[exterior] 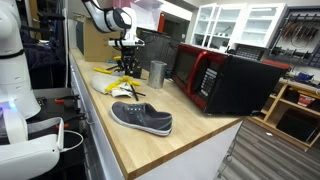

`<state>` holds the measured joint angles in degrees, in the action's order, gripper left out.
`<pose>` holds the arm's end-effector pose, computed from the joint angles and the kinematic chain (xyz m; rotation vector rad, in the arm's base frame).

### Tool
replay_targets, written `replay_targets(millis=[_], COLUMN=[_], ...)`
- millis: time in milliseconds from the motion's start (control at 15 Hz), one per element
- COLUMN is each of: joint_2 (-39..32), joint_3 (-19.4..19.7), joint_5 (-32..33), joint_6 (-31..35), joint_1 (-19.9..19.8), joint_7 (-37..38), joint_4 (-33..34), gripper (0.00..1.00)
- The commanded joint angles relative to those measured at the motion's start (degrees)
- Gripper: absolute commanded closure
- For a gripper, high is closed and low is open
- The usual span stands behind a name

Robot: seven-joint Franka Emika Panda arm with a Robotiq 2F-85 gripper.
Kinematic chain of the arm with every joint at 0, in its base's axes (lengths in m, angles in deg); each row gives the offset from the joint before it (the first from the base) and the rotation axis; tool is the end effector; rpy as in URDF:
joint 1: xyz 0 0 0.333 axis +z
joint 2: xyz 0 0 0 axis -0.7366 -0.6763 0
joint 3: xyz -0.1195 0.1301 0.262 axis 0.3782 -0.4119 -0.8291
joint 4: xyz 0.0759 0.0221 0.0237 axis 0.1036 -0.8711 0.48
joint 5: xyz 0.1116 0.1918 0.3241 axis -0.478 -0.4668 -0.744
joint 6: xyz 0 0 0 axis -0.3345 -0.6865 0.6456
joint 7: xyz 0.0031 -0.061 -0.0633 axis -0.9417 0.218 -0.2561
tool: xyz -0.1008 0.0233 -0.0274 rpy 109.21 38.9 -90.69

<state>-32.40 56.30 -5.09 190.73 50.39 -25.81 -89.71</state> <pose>0.4633 0.0397 0.3001 2.6715 1.0135 -0.1889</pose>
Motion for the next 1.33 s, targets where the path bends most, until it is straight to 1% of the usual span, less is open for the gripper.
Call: replay_targets(millis=[0,67,133,200,267,333,467,533,667,867,1200,1267], joint_2=[2.4,2.2,2.2,2.0,1.8,1.7,0.9,0.3,-0.8,-3.5,-9.6,-11.5], joint_3=[-0.1,-0.1,-0.1,-0.2,-0.2,-0.3,-0.3,-0.3,-0.4,-1.2,-2.8,-3.1], joint_5=[-0.4,-1.8,-3.2,-6.6,-8.7,-12.6,-17.8,-19.7,-22.5,-23.3,-23.7,-23.7], joint_6=[4.0,4.2,4.2,2.6,1.5,-0.1,-3.9,-4.8,-8.7,-13.7,-15.6,-15.0], joint_1=[0.3,0.4,0.5,0.8,0.9,1.0,1.1,1.0,1.0,1.4,3.3,3.9], joint_7=[-6.1,-7.6,-9.0,-10.1,-10.1,-10.4,-7.4,-4.8,-0.3,10.3,29.4,33.4], joint_4=[-3.3,-3.3,-3.3,-2.4,-1.8,-0.7,2.2,3.9,7.9,14.6,22.7,24.3], gripper=[0.54,0.53,0.48,0.39,0.32,0.26,0.11,0.02,0.00,0.00,0.00,0.00])
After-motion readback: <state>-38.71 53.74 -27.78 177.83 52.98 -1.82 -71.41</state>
